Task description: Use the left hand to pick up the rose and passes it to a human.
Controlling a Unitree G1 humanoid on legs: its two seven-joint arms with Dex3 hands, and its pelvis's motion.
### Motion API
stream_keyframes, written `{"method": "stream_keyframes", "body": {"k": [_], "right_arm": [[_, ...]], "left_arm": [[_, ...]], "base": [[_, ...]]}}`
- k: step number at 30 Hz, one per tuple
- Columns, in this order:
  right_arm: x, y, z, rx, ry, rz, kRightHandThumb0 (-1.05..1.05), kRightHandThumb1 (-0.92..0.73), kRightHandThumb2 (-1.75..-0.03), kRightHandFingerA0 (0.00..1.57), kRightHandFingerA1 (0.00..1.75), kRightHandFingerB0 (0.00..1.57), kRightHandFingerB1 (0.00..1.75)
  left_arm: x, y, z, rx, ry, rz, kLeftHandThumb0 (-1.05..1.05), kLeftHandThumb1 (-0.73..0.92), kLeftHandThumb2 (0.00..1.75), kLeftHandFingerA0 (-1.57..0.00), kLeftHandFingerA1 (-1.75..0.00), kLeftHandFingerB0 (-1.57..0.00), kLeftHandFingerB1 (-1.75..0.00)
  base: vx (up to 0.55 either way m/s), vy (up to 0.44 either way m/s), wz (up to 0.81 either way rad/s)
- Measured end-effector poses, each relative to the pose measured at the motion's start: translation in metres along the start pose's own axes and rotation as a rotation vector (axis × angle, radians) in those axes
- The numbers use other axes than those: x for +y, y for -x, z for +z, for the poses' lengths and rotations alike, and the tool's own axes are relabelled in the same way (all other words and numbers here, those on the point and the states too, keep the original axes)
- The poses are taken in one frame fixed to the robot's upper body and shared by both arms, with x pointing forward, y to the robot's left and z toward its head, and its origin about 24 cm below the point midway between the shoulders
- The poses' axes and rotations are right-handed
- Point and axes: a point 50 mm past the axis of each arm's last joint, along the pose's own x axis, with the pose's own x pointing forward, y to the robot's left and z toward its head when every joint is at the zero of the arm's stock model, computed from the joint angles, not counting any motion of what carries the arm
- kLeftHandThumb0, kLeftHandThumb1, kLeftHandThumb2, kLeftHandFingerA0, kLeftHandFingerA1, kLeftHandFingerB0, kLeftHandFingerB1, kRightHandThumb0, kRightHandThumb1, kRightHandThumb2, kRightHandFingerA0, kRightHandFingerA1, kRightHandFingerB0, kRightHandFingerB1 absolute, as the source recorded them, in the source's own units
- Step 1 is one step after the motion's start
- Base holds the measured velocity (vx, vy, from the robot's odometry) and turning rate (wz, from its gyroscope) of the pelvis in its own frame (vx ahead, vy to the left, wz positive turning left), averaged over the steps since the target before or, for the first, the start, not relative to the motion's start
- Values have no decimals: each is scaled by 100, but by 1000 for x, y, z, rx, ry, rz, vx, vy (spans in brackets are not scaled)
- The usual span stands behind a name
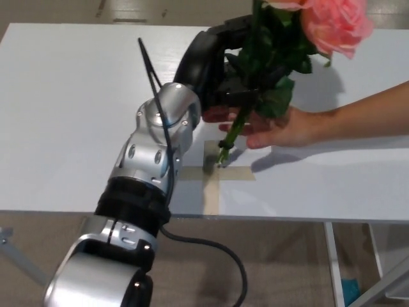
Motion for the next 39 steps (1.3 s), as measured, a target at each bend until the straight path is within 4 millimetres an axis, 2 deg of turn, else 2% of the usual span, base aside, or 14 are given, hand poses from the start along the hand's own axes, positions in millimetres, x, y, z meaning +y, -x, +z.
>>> {"method": "stream_keyframes", "body": {"k": [9, 18, 26, 27, 28, 31, 32, 33, 34, 36, 38, 39], "right_arm": [[2, -1, 4, -9, 3, 6, -55, -80, -64, 62, 54, 47, 37], [3, -1, 7, -16, 1, 7, -55, -79, -64, 64, 54, 48, 37], [3, -1, 8, -16, -7, 6, -55, -80, -64, 64, 55, 48, 37], [3, -1, 8, -16, -7, 6, -55, -80, -64, 64, 56, 48, 37], [3, -1, 8, -16, -6, 6, -55, -80, -64, 64, 56, 48, 37], [3, -1, 8, -15, -7, 6, -55, -80, -64, 64, 56, 48, 37], [3, -1, 8, -15, -7, 6, -55, -80, -64, 64, 56, 48, 37], [3, -1, 8, -15, -7, 6, -55, -80, -64, 64, 56, 48, 37], [3, -1, 8, -14, -7, 6, -55, -80, -64, 65, 56, 49, 37], [3, -1, 8, -16, -6, 6, -55, -80, -64, 65, 57, 48, 37], [3, -1, 8, -15, -4, 6, -55, -80, -64, 65, 57, 48, 37], [3, -1, 8, -15, -4, 7, -55, -80, -64, 64, 56, 48, 37]], "left_arm": [[-19, -7, 4, -6, 9, -18, -16, 81, 72, -93, -143, -75, -114], [-20, -7, 4, -6, 16, -17, -16, 81, 74, -92, -145, -76, -115], [-21, -7, 2, -3, 10, -22, -15, 81, 72, -93, -139, -75, -110], [-21, -7, 2, -4, 9, -23, -15, 82, 71, -93, -134, -77, -104], [-21, -7, 3, -5, 8, -24, -17, 85, 65, -94, -118, -82, -82], [-22, -7, 3, -12, -3, -27, -17, 85, 65, -94, -118, -82, -82], [-22, -7, 3, -13, -5, -28, -45, 65, 60, 0, -2, 0, -22], [-22, -7, 4, -15, -8, -29, -45, 65, 60, 0, -2, 0, -22], [-21, -7, 3, -12, -19, -34, -66, 41, 71, 0, 0, 0, -9], [-20, -7, 3, -6, -39, -48, -74, 44, 77, 0, 0, 0, -10], [-18, -6, 2, 3, -66, -54, -74, 44, 77, 0, 0, 0, -10], [-17, -6, 2, 8, -75, -56, -86, 46, 61, 0, 0, 0, -1]], "base": [[0, 0, 0], [0, 0, 0], [0, 0, 0], [0, 0, 0], [0, 0, 0], [0, 0, 0], [0, 0, 0], [0, 0, 0], [0, 0, 0], [0, 0, 0], [0, 0, 0], [0, 0, 0]]}}
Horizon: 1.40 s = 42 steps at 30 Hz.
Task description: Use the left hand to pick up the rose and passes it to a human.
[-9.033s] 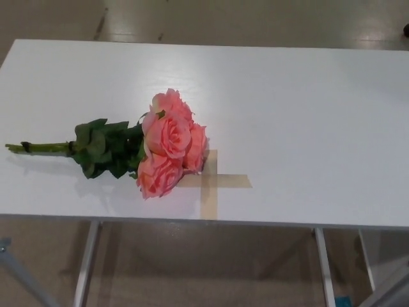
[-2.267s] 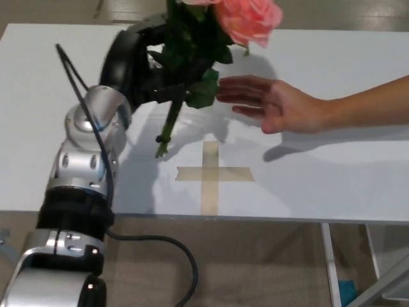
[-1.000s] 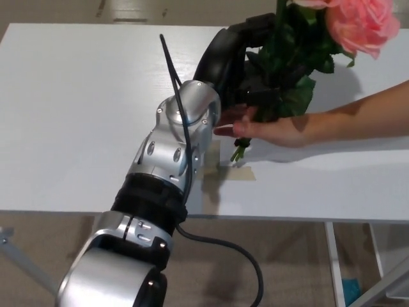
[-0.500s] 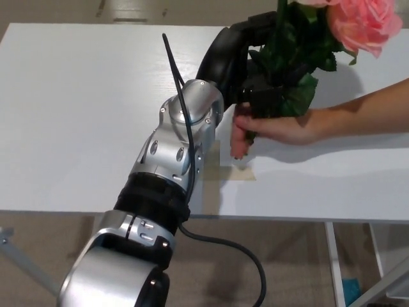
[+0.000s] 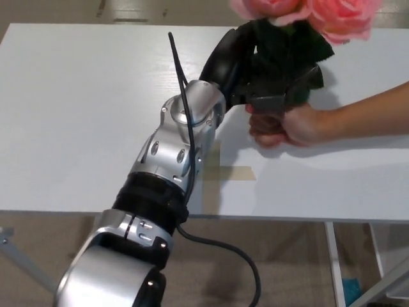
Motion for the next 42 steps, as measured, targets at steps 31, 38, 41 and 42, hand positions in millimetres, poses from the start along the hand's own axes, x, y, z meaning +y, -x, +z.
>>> {"method": "stream_keyframes", "body": {"k": [31, 38, 41, 42], "right_arm": [[-1, 0, 1, 4, -3, 7, -54, -80, -64, 64, 55, 48, 37], [-3, 1, -5, 18, -1, 5, -55, -80, -64, 62, 55, 48, 37], [-3, 1, -4, 15, -1, 6, -55, -80, -64, 62, 55, 48, 38], [-3, 1, -5, 17, -1, 6, -55, -80, -64, 62, 55, 48, 38]], "left_arm": [[67, 19, 15, 58, -236, 27, -85, 51, 57, 0, 0, 0, 0], [110, 45, 29, 34, -317, 63, -74, 44, 80, 0, 0, 0, -7], [129, 66, 34, 8, -332, 79, -66, 39, 79, 0, -10, 0, -15], [132, 70, 36, 3, -338, 83, -66, 39, 79, 0, -10, 0, -15]], "base": [[0, 0, 0], [0, 0, 0], [0, 0, 0], [0, 0, 0]]}}
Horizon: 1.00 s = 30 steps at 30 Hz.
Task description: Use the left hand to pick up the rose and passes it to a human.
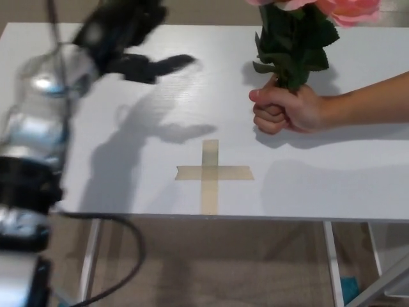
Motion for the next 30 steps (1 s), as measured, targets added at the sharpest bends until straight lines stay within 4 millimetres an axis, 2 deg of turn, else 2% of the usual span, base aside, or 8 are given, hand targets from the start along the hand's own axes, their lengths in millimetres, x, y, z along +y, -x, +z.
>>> {"method": "stream_keyframes", "body": {"k": [1, 2, 5, 6, 11, 26, 27, 30], "right_arm": [[-1, 0, -1, 2, 0, -1, -55, -80, -64, 62, 55, 48, 38], [-1, 0, -1, 2, 0, -1, -55, -80, -64, 62, 55, 48, 38], [-1, 0, -1, 3, 1, -1, -55, -80, -64, 62, 55, 48, 38], [-1, 0, -1, 3, 1, -1, -55, -80, -64, 62, 56, 47, 37], [0, 0, -2, 5, 10, 1, -55, -80, -64, 63, 57, 47, 37], [1, 1, -4, 11, 31, 7, -55, -81, -64, 62, 57, 47, 37], [1, 1, -5, 12, 33, 8, -55, -80, -64, 62, 57, 47, 37], [2, 2, -11, 28, 41, 11, -55, -81, -64, 62, 57, 47, 37]], "left_arm": [[9, 11, 2, -16, -14, 7, -63, 38, 79, -1, -16, 0, -20], [13, 18, 3, -27, -20, 7, -68, 47, 55, -6, -26, -2, -26], [23, 40, 3, -51, -33, 1, -68, 47, 55, -6, -26, -2, -26], [25, 47, 4, -58, -36, -7, -63, 44, 55, -28, -31, -26, -31], [28, 85, -7, -67, -12, -32, -62, 37, 67, -38, -40, -35, -39], [-4, 208, -47, 55, 186, -102, -46, 38, 52, -65, -43, -62, -41], [-6, 213, -49, 66, 199, -108, -53, 33, 70, -60, -52, -50, -45], [-22, 240, -67, 147, 299, -126, -51, 38, 53, -67, -44, -64, -40]], "base": [[0, 0, 0], [0, 0, 0], [0, 0, 0], [0, 0, 0], [0, 0, 0], [0, 0, 0], [0, 0, 0], [0, 0, 0]]}}
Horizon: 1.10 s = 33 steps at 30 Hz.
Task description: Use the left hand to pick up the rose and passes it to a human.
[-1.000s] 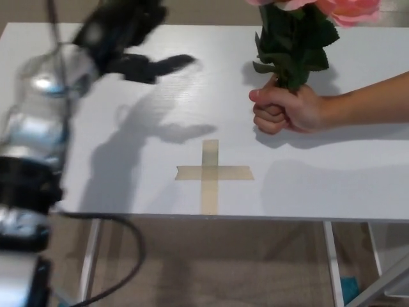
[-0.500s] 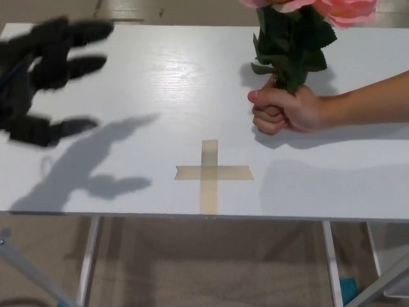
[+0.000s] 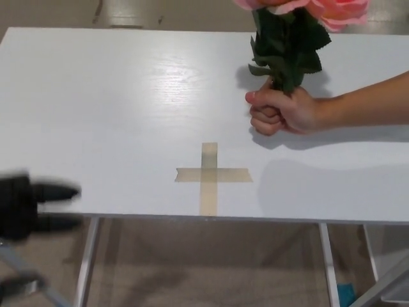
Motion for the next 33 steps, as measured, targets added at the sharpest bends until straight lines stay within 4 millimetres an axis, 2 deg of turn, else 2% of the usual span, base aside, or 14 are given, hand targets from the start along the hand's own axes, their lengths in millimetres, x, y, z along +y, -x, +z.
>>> {"method": "stream_keyframes", "body": {"k": [2, 3, 4, 5, 7, 9, 10, 11, 15, 18, 19, 27, 28, 33], "right_arm": [[1, 2, -9, 22, 9, 5, -55, -81, -64, 62, 57, 48, 37], [2, 2, -12, 29, 12, 6, -55, -81, -64, 62, 57, 48, 37], [3, 3, -19, 46, 15, 9, -55, -81, -64, 62, 57, 48, 37], [3, 4, -22, 53, 16, 10, -55, -81, -64, 62, 57, 47, 37], [3, 4, -24, 60, 17, 11, -55, -81, -64, 62, 56, 47, 37], [4, 5, -26, 64, 18, 12, -55, -81, -65, 62, 57, 48, 37], [4, 5, -26, 64, 18, 12, -54, -81, -65, 62, 57, 49, 38], [4, 5, -26, 64, 19, 12, -54, -81, -64, 63, 58, 49, 37], [4, 5, -26, 64, 19, 12, -55, -81, -65, 63, 58, 47, 37], [4, 5, -26, 63, 20, 13, -55, -80, -65, 63, 58, 47, 37], [4, 5, -26, 63, 20, 13, -55, -80, -65, 63, 58, 47, 37], [4, 5, -26, 64, 24, 15, -55, -80, -65, 64, 58, 47, 37], [4, 5, -26, 64, 24, 15, -55, -80, -65, 64, 58, 47, 37], [4, 5, -27, 65, 23, 15, -55, -80, -65, 64, 58, 48, 37]], "left_arm": [[-9, 17, -24, 56, 98, 9, -54, 39, 54, -70, -44, -60, -39], [-11, 20, -32, 71, 129, 17, -49, 33, 76, -69, -60, -45, -47], [-16, 28, -51, 114, 200, 42, -49, 33, 76, -69, -60, -45, -47], [-17, 32, -63, 139, 236, 61, -55, 41, 55, -69, -44, -56, -39], [-20, 35, -80, 184, 275, 91, -54, 46, 55, -67, -42, -54, -37], [-22, 37, -98, 233, 304, 126, -57, 47, 55, -54, -39, -49, -36], [-22, 36, -105, 257, 315, 141, -70, 44, 77, -45, -47, -36, -40], [-22, 36, -111, 279, 323, 153, -59, 49, 56, -42, -35, -43, -34], [-22, 30, -139, 386, 365, 209, -59, 49, 56, -36, -34, -39, -33], [-22, 22, -157, 458, 393, 240, -61, 54, 57, -33, -34, -38, -33], [-22, 20, -162, 482, 402, 252, -59, 42, 83, -21, -44, -36, -49], [-21, 14, -195, 658, 453, 377, -67, 49, 87, -25, -45, -33, -48], [-22, 15, -199, 684, 456, 389, -68, 62, 60, -35, -33, -37, -32], [-33, 27, -222, 874, 435, 429, -69, 63, 60, -34, -33, -33, -31]], "base": [[0, 0, 0], [0, 0, 0], [0, 0, 9], [0, 0, 0], [0, 0, 0], [0, 0, 0], [0, 0, 0], [0, 0, 0], [0, 0, 0], [0, 0, 0], [0, 0, 0], [0, 0, 0], [0, 0, 0], [0, 0, 0]]}}
